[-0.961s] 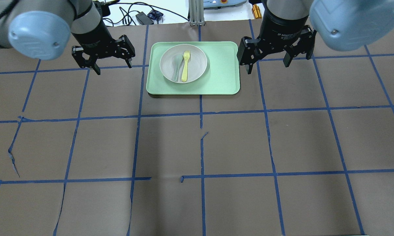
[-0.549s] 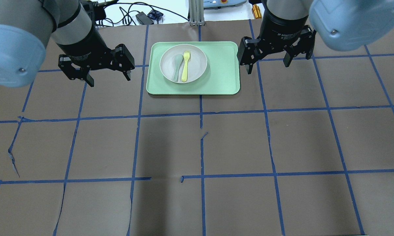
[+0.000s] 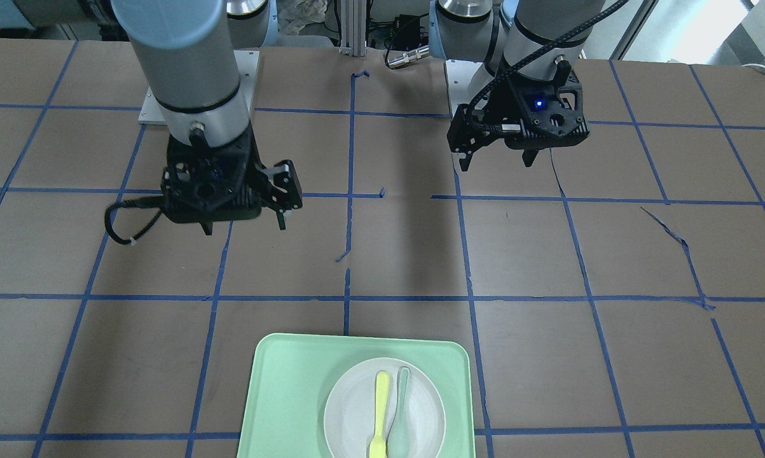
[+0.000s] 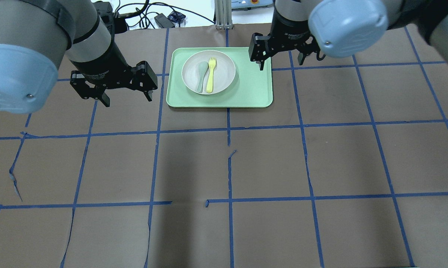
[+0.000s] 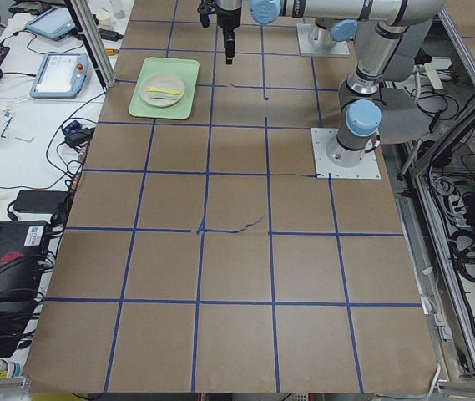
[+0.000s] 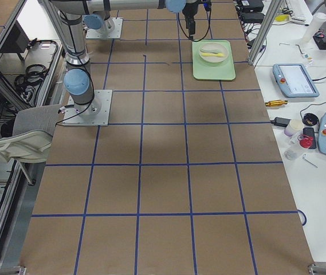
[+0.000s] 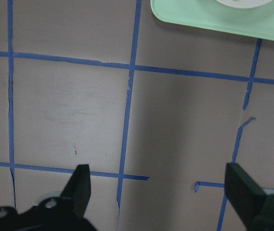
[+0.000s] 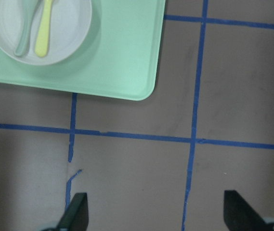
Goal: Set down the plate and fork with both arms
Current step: 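Move the right gripper over the plate and lower it onto the yellow fork, then close the right gripper on the yellow fork's handle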
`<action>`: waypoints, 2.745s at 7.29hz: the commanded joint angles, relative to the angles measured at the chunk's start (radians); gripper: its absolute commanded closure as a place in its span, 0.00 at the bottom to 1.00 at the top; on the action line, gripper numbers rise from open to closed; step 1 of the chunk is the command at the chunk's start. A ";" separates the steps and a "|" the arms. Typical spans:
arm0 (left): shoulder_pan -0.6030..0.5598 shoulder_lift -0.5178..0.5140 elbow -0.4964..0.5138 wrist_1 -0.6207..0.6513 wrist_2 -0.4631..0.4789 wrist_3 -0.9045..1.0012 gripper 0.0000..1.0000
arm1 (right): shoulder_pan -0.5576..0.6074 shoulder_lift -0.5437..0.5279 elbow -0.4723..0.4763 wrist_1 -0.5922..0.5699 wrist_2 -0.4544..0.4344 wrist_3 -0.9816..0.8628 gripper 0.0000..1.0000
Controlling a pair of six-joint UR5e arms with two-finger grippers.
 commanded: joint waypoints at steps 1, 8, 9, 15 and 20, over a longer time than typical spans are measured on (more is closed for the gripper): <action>0.000 0.001 -0.001 0.000 0.002 0.001 0.00 | 0.040 0.247 -0.160 -0.047 0.013 0.050 0.00; 0.000 -0.004 -0.003 0.000 0.002 -0.004 0.00 | 0.135 0.596 -0.331 -0.268 0.016 0.204 0.32; -0.002 -0.005 -0.003 0.000 0.002 -0.004 0.00 | 0.136 0.608 -0.331 -0.309 0.030 0.234 0.32; -0.002 -0.007 -0.004 0.001 0.000 -0.005 0.00 | 0.138 0.639 -0.334 -0.371 0.045 0.275 0.55; -0.002 -0.007 -0.006 0.001 0.002 -0.005 0.00 | 0.138 0.650 -0.334 -0.401 0.054 0.281 0.54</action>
